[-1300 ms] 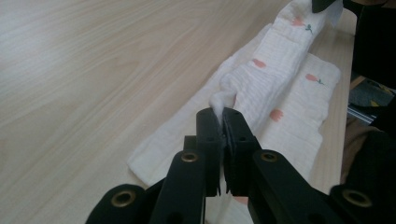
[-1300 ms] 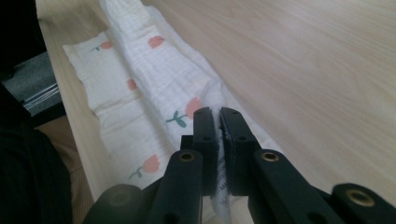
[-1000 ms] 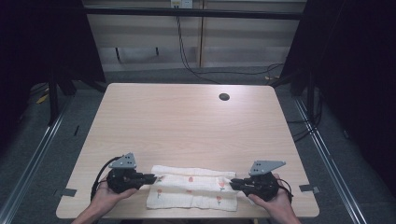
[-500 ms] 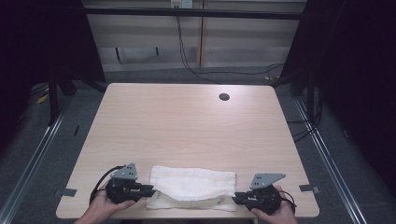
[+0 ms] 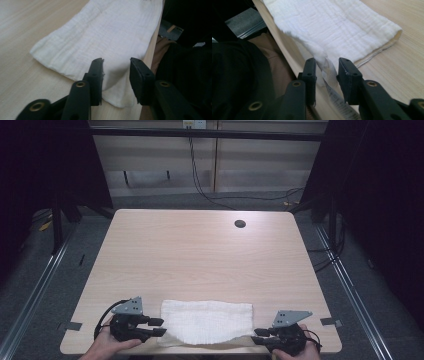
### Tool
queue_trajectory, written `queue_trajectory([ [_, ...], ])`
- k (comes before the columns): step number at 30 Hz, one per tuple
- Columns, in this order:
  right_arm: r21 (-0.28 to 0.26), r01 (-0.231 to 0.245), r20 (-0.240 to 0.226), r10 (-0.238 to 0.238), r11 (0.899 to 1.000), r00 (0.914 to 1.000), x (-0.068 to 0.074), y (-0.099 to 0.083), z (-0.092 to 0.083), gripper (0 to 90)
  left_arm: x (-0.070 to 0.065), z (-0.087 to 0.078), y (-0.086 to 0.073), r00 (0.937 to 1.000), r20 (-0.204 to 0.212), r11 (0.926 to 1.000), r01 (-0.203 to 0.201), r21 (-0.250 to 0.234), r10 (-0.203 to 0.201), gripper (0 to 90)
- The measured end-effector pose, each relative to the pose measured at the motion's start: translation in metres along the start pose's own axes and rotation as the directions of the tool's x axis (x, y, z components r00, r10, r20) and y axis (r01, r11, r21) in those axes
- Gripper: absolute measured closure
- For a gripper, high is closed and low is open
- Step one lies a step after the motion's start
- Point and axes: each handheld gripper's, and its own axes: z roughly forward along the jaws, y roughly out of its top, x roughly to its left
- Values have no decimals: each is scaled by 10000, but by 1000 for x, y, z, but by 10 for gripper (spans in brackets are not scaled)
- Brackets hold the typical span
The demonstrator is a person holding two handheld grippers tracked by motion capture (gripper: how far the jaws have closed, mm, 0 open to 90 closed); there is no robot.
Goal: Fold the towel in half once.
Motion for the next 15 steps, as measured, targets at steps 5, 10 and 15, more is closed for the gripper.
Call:
queue_trajectory([
  [5, -255, -92, -59, 91, 9996, 9999, 4, 0, -9, 616, 9, -3, -1, 9978, -489, 9989, 429, -206, -438, 556],
  [10, -415, -258, 70, 261, 9988, 9996, 0, 3, -6, 598, 20, -3, 3, 9915, -1004, 9961, 799, -369, -833, 524],
  [15, -417, -266, 127, 271, 9988, 9996, -6, 17, 8, 586, 33, -1, 13, 9838, -1367, 9928, 1106, -471, -1161, 461],
])
